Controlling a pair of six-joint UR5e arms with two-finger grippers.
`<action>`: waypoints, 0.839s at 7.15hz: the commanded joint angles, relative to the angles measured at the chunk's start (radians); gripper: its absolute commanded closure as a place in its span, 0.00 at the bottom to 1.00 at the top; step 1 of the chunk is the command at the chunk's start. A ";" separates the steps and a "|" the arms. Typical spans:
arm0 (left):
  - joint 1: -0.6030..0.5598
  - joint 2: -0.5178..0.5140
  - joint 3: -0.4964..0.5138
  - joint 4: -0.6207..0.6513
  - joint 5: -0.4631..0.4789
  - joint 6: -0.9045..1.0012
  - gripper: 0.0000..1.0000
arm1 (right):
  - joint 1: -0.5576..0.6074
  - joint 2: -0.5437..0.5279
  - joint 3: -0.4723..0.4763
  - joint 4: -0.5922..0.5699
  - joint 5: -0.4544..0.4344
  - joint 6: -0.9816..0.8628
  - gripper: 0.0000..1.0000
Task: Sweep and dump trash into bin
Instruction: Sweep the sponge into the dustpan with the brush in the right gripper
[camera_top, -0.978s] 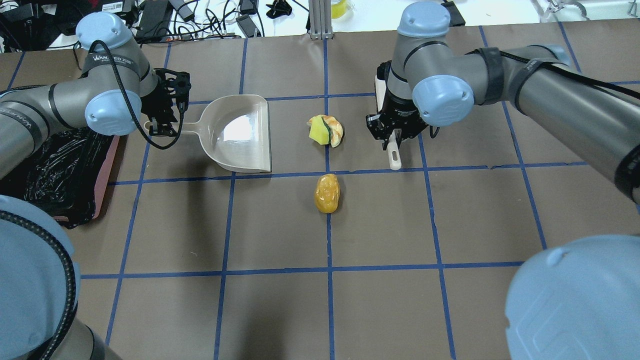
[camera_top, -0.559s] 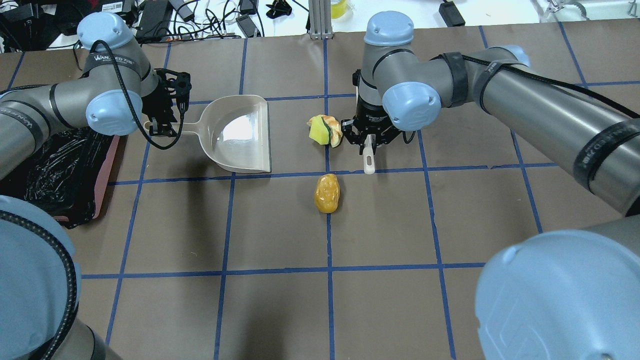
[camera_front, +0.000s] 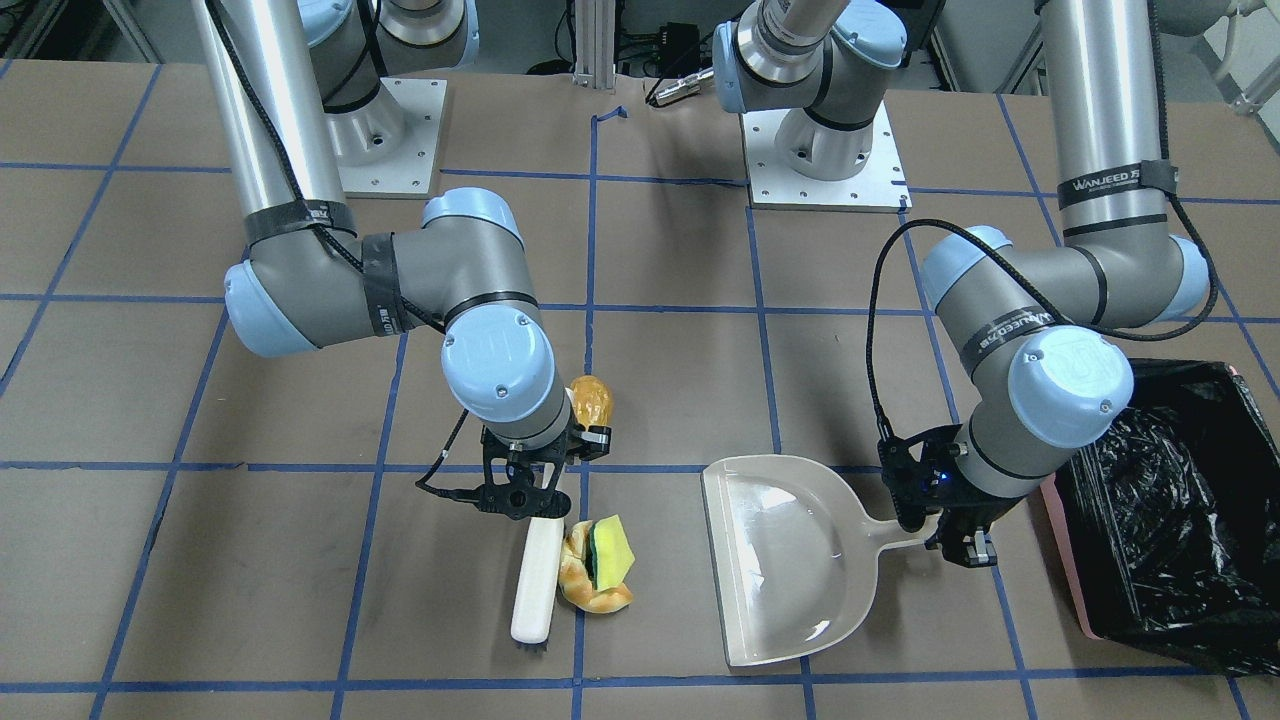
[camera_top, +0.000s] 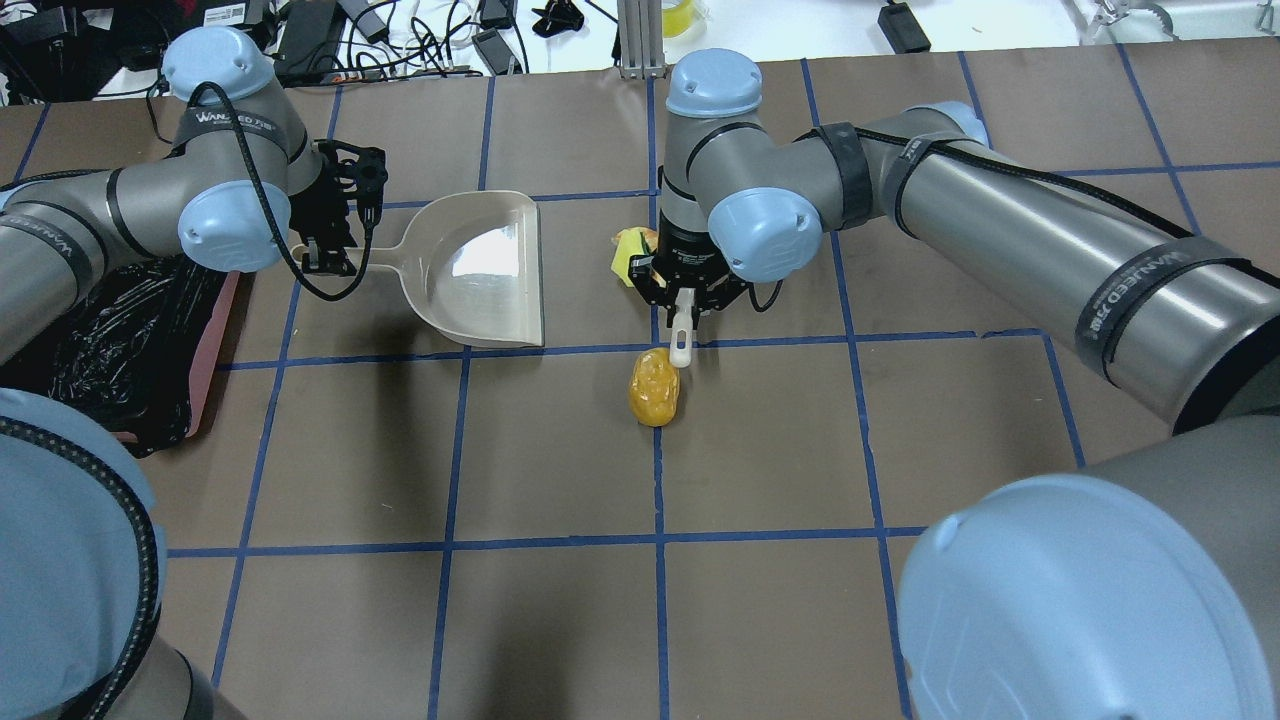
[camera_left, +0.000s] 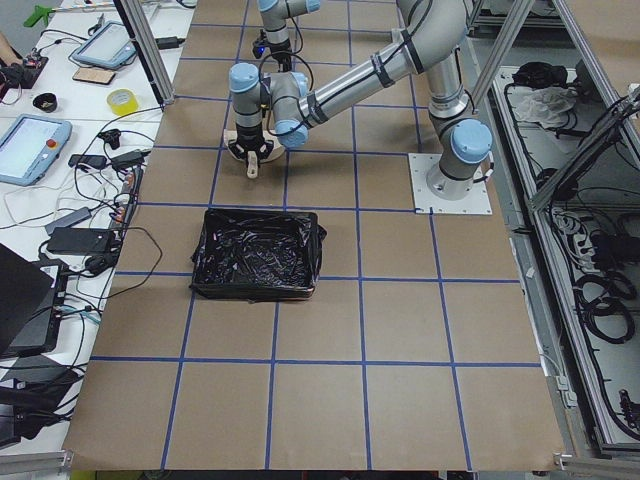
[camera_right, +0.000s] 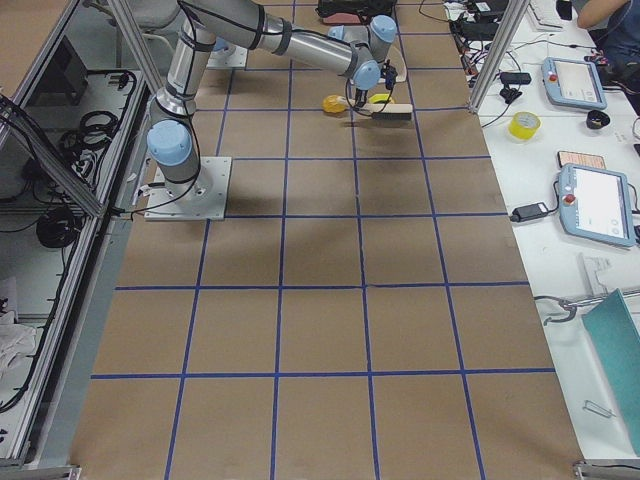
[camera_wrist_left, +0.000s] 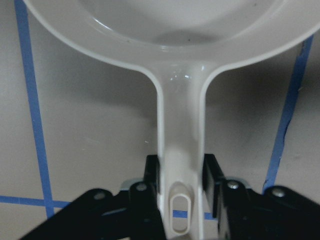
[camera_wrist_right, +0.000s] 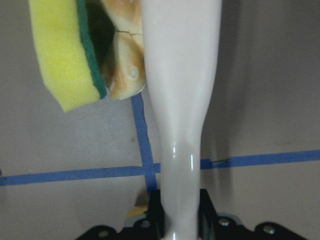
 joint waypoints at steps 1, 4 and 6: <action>0.000 0.004 -0.001 0.000 0.000 0.001 1.00 | 0.060 0.041 -0.069 -0.002 0.052 0.124 1.00; 0.000 0.001 -0.001 0.000 0.000 0.000 1.00 | 0.140 0.165 -0.240 -0.015 0.141 0.299 1.00; 0.000 -0.002 -0.001 0.000 0.000 0.000 1.00 | 0.180 0.201 -0.316 -0.047 0.193 0.383 1.00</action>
